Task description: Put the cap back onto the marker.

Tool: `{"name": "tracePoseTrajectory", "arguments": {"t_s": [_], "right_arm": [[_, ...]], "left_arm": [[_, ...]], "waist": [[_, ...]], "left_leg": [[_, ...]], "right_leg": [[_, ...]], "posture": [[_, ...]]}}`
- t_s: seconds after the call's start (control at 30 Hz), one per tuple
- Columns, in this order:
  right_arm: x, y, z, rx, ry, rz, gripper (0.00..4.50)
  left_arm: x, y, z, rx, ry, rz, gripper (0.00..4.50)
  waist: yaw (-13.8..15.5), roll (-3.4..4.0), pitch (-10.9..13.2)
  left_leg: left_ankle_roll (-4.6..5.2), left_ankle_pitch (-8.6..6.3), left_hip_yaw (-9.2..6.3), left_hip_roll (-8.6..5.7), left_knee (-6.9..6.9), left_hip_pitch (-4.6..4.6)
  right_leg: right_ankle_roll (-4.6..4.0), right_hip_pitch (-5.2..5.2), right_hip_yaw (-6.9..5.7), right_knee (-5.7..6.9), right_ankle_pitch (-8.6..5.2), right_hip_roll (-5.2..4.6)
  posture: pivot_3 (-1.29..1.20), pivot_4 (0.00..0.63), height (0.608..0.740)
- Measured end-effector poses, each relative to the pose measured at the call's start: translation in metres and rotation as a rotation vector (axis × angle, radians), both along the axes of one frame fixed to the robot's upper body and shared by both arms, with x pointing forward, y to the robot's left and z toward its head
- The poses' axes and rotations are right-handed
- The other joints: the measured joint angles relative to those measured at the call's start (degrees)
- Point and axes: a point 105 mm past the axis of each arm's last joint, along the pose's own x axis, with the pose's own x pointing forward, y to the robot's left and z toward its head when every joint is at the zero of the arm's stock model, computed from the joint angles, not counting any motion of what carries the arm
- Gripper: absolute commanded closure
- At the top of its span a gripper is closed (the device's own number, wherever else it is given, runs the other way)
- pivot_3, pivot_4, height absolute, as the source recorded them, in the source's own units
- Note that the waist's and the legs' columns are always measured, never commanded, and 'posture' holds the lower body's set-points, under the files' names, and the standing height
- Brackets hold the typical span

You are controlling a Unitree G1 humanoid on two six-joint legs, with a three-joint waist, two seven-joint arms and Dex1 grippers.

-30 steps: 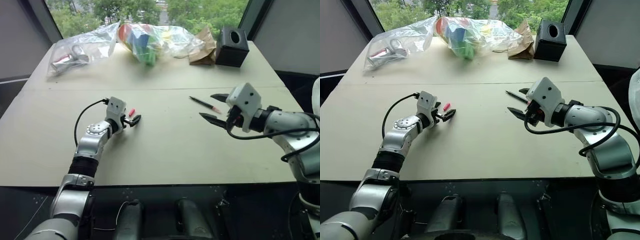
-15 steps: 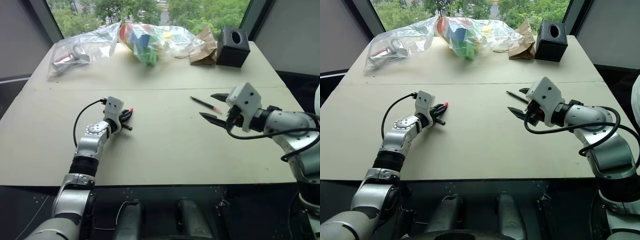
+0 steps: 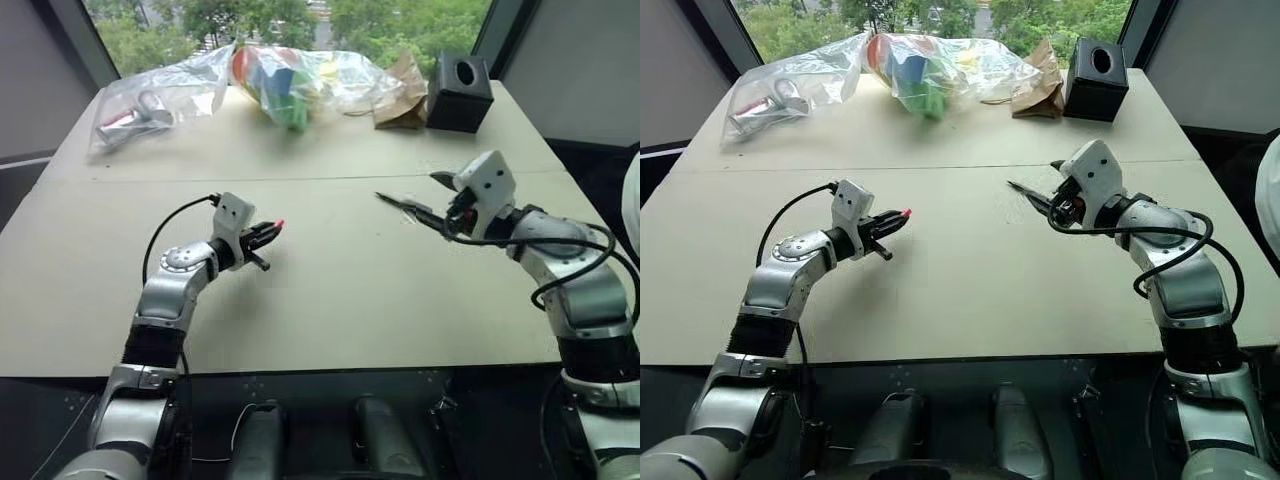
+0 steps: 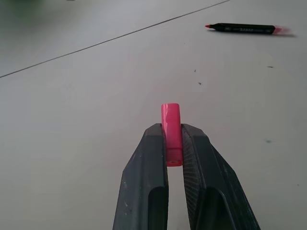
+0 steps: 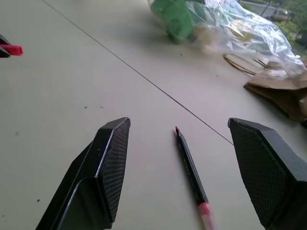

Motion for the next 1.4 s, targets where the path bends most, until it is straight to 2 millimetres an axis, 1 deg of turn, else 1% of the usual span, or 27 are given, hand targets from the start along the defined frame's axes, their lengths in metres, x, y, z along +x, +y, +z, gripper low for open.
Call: {"name": "tracePoseTrajectory", "arguments": {"t_s": [0.03, 0.13, 0.23, 0.33, 0.43, 0.57, 0.67, 0.87, 1.07, 1.4], "right_arm": [[0.007, -0.002, -0.004, 0.016, 0.012, -0.007, 1.13], [0.021, -0.004, -0.014, 0.029, 0.041, -0.008, 1.13], [0.034, -0.005, -0.024, 0.056, 0.072, 0.001, 1.13], [0.048, -0.011, -0.033, 0.062, 0.108, -0.002, 1.13], [0.056, -0.01, -0.043, 0.054, 0.134, 0.02, 1.13], [0.063, -0.012, -0.055, 0.034, 0.182, 0.026, 1.13], [0.066, -0.016, -0.062, 0.025, 0.213, 0.017, 1.13], [0.064, -0.015, -0.083, 0.004, 0.283, 0.018, 1.13], [0.067, -0.013, -0.08, -0.024, 0.289, 0.018, 1.13], [0.069, -0.015, -0.082, -0.054, 0.319, -0.004, 1.13]], "left_arm": [[-0.005, 0.0, 0.006, 0.0, -0.005, -0.032, 4.47], [-0.015, 0.003, 0.019, 0.006, -0.018, -0.088, 4.47], [-0.022, 0.009, 0.024, 0.028, -0.013, -0.119, 4.47], [-0.029, 0.013, 0.033, 0.048, -0.017, -0.145, 4.47], [-0.032, 0.015, 0.039, 0.066, -0.031, -0.15, 4.47], [-0.034, 0.016, 0.04, 0.073, -0.028, -0.153, 4.47], [-0.037, 0.014, 0.045, 0.078, -0.044, -0.164, 4.47], [-0.042, 0.013, 0.047, 0.093, -0.059, -0.168, 4.47], [-0.045, 0.014, 0.045, 0.09, -0.054, -0.156, 4.47], [-0.048, 0.011, 0.051, 0.095, -0.087, -0.143, 4.47]], "waist": [[0.0, 0.0, 0.0], [0.0, 0.01, 0.0], [-0.1, 0.01, 0.0], [-0.1, 0.01, 0.0], [-0.2, 0.02, 0.0], [-0.2, 0.03, 0.0], [-0.2, 0.03, 0.0], [-0.4, 0.03, 0.0], [-0.8, 0.05, 0.0], [-1.6, 0.05, 0.0]], "left_leg": [[0.0, 0.0, 0.0, 0.0, 0.0, 0.0], [0.0, 0.0, 0.01, 0.0, 0.0, -0.01], [0.0, 0.0, 0.03, 0.0, 0.0, 0.0], [0.0, 0.0, 0.02, 0.0, 0.0, -0.01], [0.0, 0.0, 0.03, 0.0, -0.02, -0.01], [0.0, 0.0, 0.02, -0.01, -0.02, -0.01], [0.0, 0.0, 0.02, 0.0, -0.03, -0.01], [0.0, 0.0, 0.02, 0.0, -0.04, -0.01], [-0.01, 0.0, 0.01, -0.01, -0.04, -0.01], [-0.01, 0.0, 0.0, -0.01, -0.06, 0.0]], "right_leg": [[0.0, 0.0, 0.0, 0.0, 0.0, 0.0], [0.0, 0.0, 0.0, -0.01, 0.0, 0.0], [0.0, 0.0, 0.01, -0.01, 0.0, 0.0], [0.0, 0.0, 0.01, -0.01, 0.0, 0.0], [0.0, 0.0, 0.01, -0.03, 0.0, 0.0], [0.0, -0.01, 0.01, -0.03, 0.0, 0.0], [0.0, -0.01, 0.01, -0.03, 0.0, -0.01], [0.0, -0.01, 0.02, -0.02, 0.0, 0.0], [0.0, -0.01, 0.02, -0.01, 0.0, -0.01], [0.0, -0.01, 0.02, 0.0, 0.0, 0.0]], "posture": [[0.0, 0.15, 0.74], [0.0, 0.15, 0.74], [0.0, 0.15, 0.74], [0.0, 0.15, 0.74], [0.0, 0.15, 0.74], [0.0, 0.15, 0.74], [0.0, 0.15, 0.74], [0.0, 0.15, 0.74], [0.0, 0.15, 0.74], [0.0, 0.15, 0.74]]}}
